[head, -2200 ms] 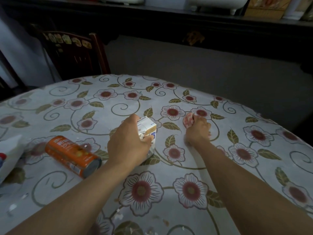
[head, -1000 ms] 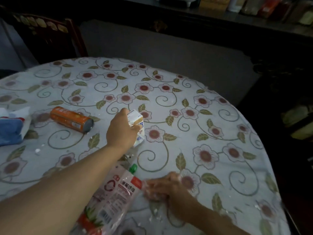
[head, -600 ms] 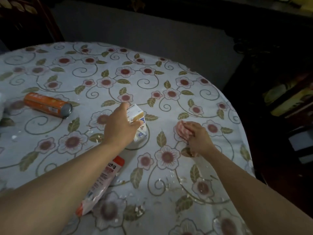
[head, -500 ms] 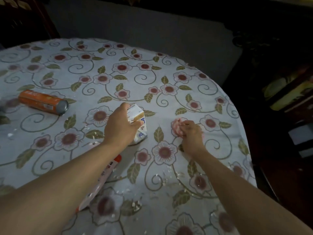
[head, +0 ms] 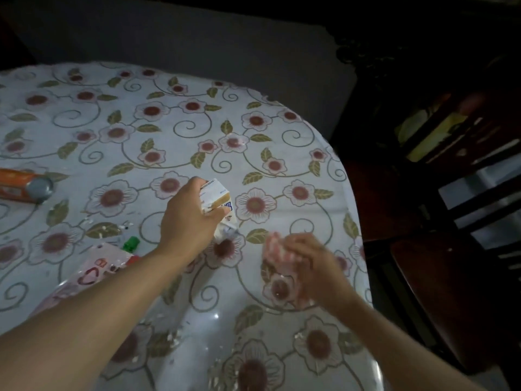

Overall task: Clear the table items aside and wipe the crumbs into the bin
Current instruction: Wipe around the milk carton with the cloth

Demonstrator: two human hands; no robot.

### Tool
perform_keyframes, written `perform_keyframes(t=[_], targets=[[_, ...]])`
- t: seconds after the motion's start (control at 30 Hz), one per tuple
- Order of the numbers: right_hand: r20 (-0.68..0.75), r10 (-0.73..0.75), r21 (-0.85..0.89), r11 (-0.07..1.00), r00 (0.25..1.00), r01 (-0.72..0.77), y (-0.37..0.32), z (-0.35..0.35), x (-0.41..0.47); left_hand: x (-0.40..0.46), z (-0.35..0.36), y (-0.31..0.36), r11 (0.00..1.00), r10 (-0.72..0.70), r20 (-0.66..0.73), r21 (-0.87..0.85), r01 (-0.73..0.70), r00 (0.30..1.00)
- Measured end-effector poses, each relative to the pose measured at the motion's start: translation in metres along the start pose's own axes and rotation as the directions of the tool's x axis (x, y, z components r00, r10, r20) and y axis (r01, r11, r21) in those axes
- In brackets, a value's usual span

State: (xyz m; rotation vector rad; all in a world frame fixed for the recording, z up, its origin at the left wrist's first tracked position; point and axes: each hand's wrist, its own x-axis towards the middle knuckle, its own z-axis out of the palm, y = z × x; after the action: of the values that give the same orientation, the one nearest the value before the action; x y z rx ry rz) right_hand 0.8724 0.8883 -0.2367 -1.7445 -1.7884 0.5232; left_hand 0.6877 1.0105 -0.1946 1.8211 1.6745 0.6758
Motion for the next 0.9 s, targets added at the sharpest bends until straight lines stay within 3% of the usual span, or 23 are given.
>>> perform_keyframes(t=[0.17,0.27,0.33,0.43,0.53,0.67,0.73,0.8,0.83,0.9], targets=[[-0.203,0.319,-0.163,0.921,0.926,-0.353,0.108,-0.033,0.057,-0.008,0.028,0.017,0.998,0.059,0.025,-0.016,-0.058,0.998],[-0.217,0.372,-0.199,0.888,0.902,-0.414,0.124,-0.017,0.051,-0.012,0.036,0.021,0.997,0.071,0.031,0.005,-0.071,0.997],[-0.181,0.316,-0.214,0.912,0.931,-0.351,0.101,0.004,0.039,-0.013,0.037,0.021,0.998,0.064,0.030,0.013,-0.065,0.997],[0.031,0.145,-0.180,0.974,0.989,-0.137,0.055,0.040,0.012,-0.016,0.036,0.020,0.999,0.045,0.020,0.028,-0.045,0.999],[0.219,-0.046,-0.160,0.984,0.975,0.082,0.005,0.070,-0.029,-0.024,0.029,0.019,0.999,0.024,0.017,0.029,-0.024,1.000],[0.332,-0.077,0.097,0.994,0.940,0.047,-0.046,0.070,-0.070,-0.033,0.018,0.014,0.999,0.012,0.031,0.041,-0.013,0.999],[0.283,-0.031,0.162,0.987,0.959,-0.016,-0.051,0.049,-0.070,-0.038,0.013,0.011,0.999,0.016,0.041,0.037,-0.017,0.999],[0.105,0.072,0.139,0.987,0.992,-0.086,-0.045,0.020,-0.061,-0.044,0.012,0.009,0.999,0.020,0.055,0.034,-0.022,0.998],[-0.015,0.144,0.138,0.980,0.989,-0.140,-0.029,0.007,-0.057,-0.048,0.011,0.009,0.999,0.018,0.064,0.031,-0.020,0.998],[-0.098,0.309,0.075,0.950,0.946,-0.302,0.006,-0.018,-0.048,-0.055,0.013,0.009,1.000,0.018,0.080,0.019,-0.020,0.997]])
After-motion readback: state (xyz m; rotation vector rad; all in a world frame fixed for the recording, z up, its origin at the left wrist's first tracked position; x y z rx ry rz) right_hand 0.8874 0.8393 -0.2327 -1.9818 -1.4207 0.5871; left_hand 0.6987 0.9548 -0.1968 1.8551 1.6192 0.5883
